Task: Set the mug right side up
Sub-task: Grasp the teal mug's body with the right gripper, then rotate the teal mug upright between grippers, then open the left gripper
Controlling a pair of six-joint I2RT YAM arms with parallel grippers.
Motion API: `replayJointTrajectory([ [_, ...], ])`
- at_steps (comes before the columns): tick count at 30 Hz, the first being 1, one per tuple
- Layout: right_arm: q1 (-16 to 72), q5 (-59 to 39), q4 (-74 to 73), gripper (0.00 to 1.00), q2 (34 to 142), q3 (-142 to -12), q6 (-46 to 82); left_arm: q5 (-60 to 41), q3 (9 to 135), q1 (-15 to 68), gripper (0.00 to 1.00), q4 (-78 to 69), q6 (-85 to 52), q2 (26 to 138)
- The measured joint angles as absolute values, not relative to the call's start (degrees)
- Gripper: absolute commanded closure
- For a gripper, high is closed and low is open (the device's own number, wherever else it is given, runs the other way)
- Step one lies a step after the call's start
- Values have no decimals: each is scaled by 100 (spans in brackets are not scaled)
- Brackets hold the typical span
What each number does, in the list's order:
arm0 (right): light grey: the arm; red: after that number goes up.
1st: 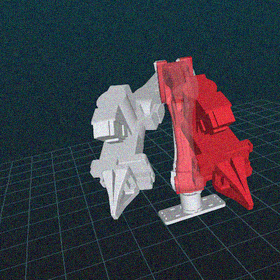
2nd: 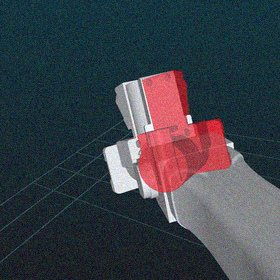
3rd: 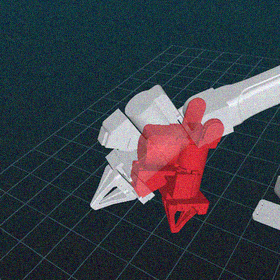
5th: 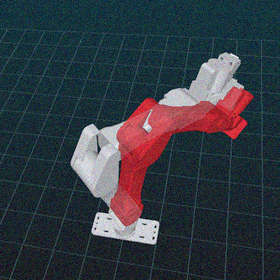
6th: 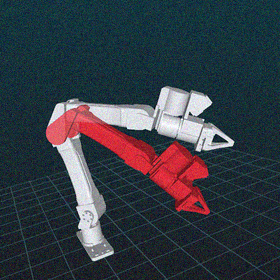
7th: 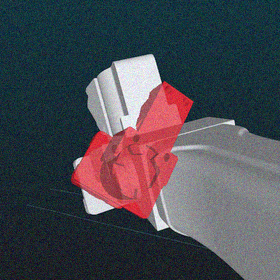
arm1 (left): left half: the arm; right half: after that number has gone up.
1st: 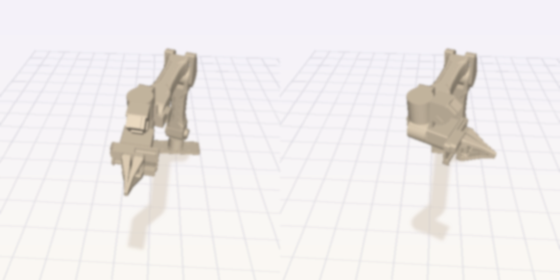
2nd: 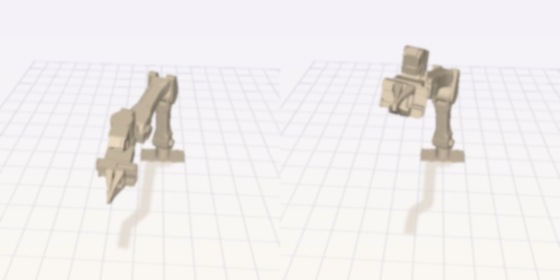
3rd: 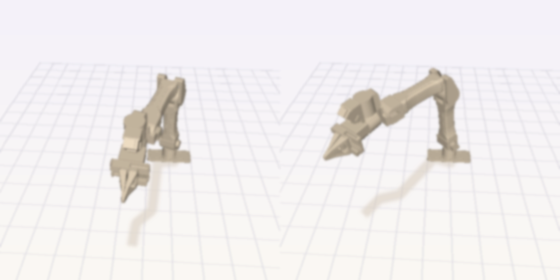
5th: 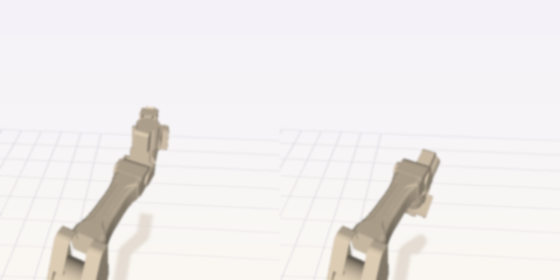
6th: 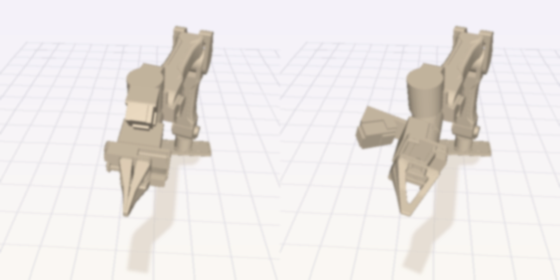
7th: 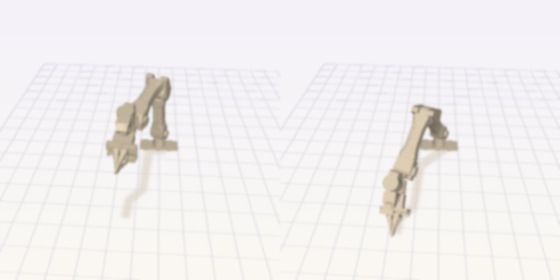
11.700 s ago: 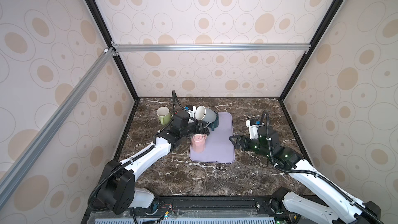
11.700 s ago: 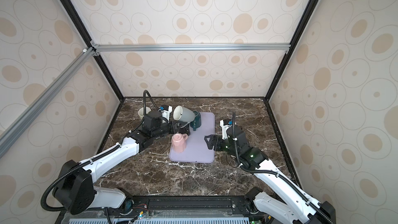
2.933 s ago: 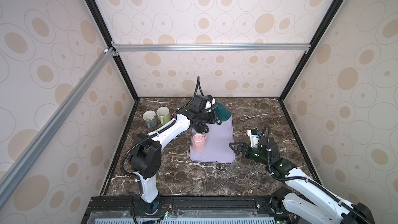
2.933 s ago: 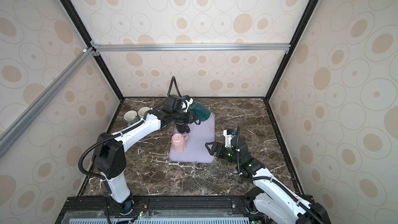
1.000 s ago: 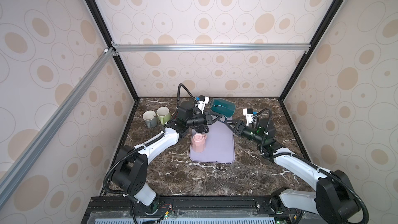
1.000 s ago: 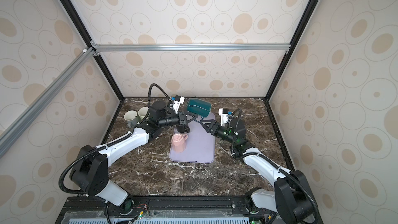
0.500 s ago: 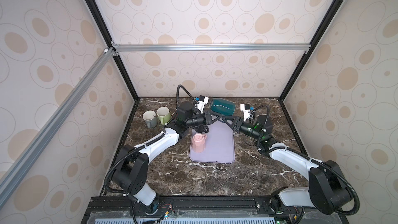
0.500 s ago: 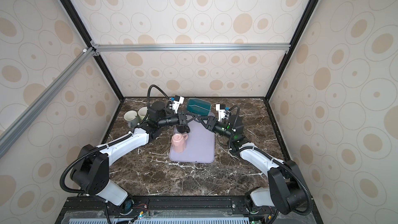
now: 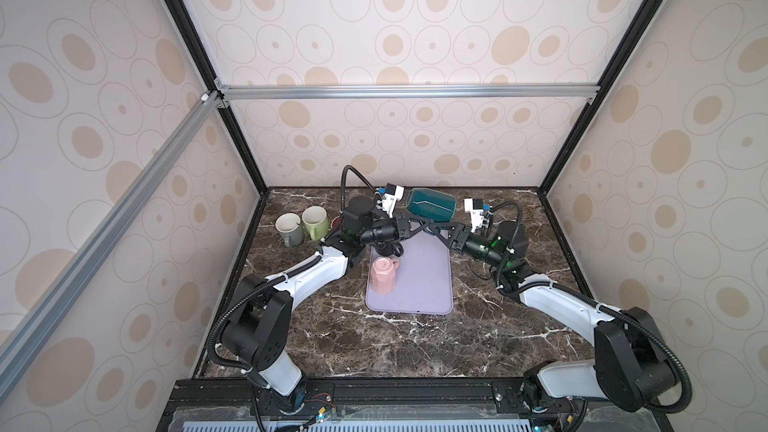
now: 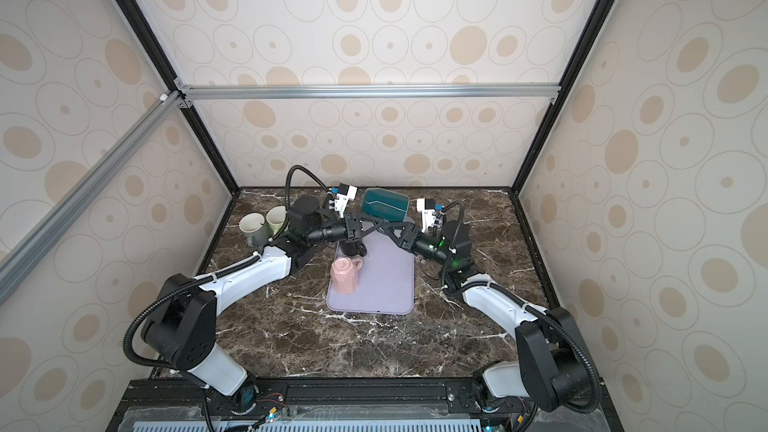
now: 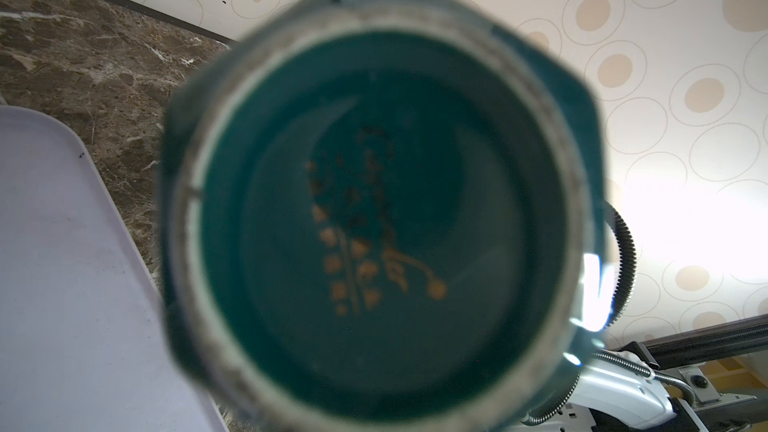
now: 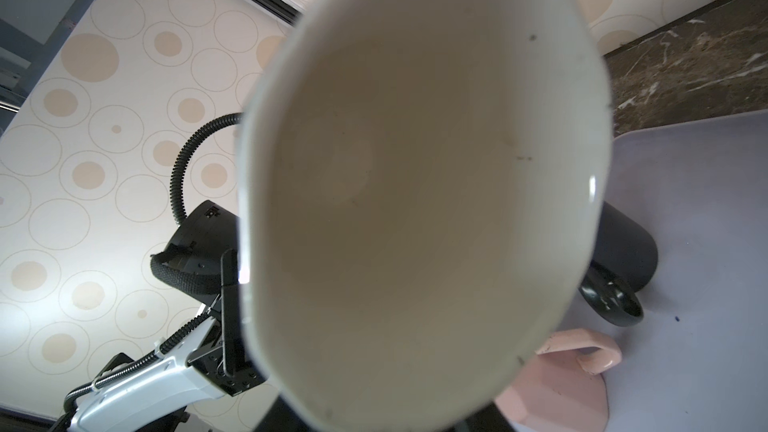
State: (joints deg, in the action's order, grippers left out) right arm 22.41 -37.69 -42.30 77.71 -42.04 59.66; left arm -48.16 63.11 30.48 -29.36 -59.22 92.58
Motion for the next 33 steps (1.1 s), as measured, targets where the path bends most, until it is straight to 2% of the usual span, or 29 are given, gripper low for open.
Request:
replayJointTrajectory([
  [21, 2156, -3857, -4453, 71, 7907, -4204, 6060, -4720, 6324, 3055, 100, -2915, -5951, 9317],
  [33, 2180, -3726, -4073, 78, 7907, -4204, 5885, -4613, 6407, 3162, 100, -2630, -5660, 9378],
])
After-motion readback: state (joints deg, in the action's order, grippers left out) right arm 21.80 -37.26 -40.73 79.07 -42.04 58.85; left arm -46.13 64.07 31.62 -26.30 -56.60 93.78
